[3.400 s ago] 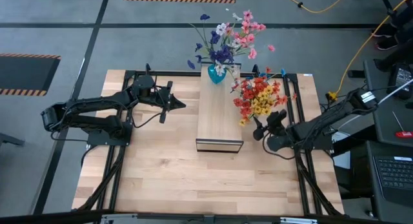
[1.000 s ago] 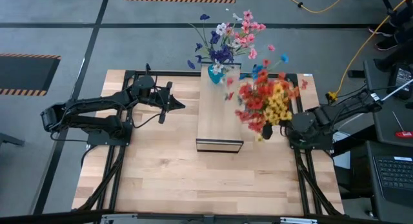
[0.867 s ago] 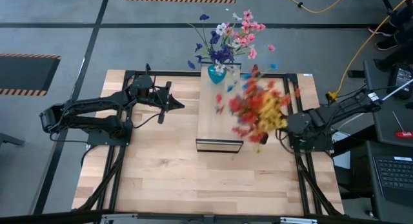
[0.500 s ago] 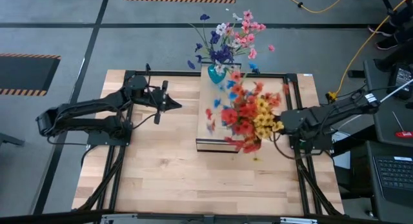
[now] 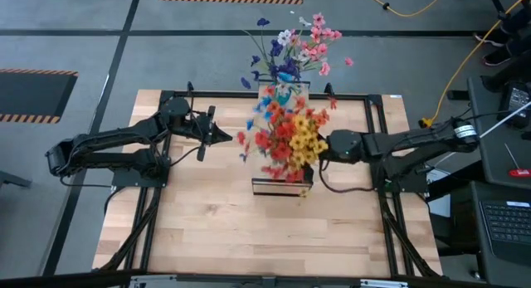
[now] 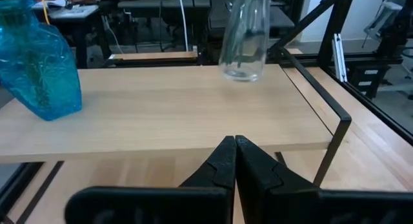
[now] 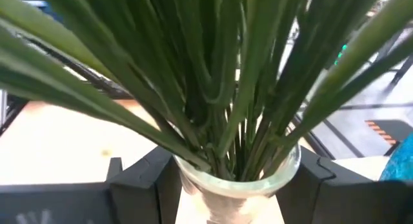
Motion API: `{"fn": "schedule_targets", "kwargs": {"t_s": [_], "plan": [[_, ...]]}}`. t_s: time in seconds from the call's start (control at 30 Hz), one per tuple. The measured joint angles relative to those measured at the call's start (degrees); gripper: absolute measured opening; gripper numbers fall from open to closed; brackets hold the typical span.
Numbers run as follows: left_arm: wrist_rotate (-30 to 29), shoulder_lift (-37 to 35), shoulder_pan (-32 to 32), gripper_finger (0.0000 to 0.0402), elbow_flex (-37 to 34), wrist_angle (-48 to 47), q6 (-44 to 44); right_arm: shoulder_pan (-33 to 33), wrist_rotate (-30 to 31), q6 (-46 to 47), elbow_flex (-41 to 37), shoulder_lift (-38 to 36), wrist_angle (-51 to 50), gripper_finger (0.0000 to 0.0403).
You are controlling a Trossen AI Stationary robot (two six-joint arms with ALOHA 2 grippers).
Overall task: Pick and place flowers into a vace then onto a shelf
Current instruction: Put the transparent vase on the shelf
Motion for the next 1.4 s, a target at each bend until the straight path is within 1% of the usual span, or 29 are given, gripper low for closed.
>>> {"fn": "schedule_targets", "kwargs": {"t_s": [0.13,0.27,0.5,0.67,1.0,1.4], "plan": [[0.0,0.0,0.0,0.0003,0.0,0.0,0.2,-0.8,-0.7,1.0,0.0,0.9,-0.1,0.0184],[-0.1,0.0,0.0,0.0005,0.0,0.0,0.2,-1.0,-4.4,1.1,0.0,2.2,0.9,0.0184],[-0.1,0.0,0.0,0.0002,0.0,-0.1,0.2,-1.0,-4.5,0.6,0.0,4.5,2.1,0.0184],[-0.1,0.0,0.0,0.0005,0.0,-0.6,0.2,-1.4,-4.4,0.4,0.0,4.6,2.2,0.0184],[-0.2,0.0,0.0,0.0005,0.0,-1.0,0.2,-1.4,-4.4,-0.5,0.0,4.5,0.8,0.0198],[-0.2,0.0,0.0,0.0005,0.0,-1.0,0.2,-1.4,-4.3,-0.6,0.1,4.4,-0.2,0.0201]]}}
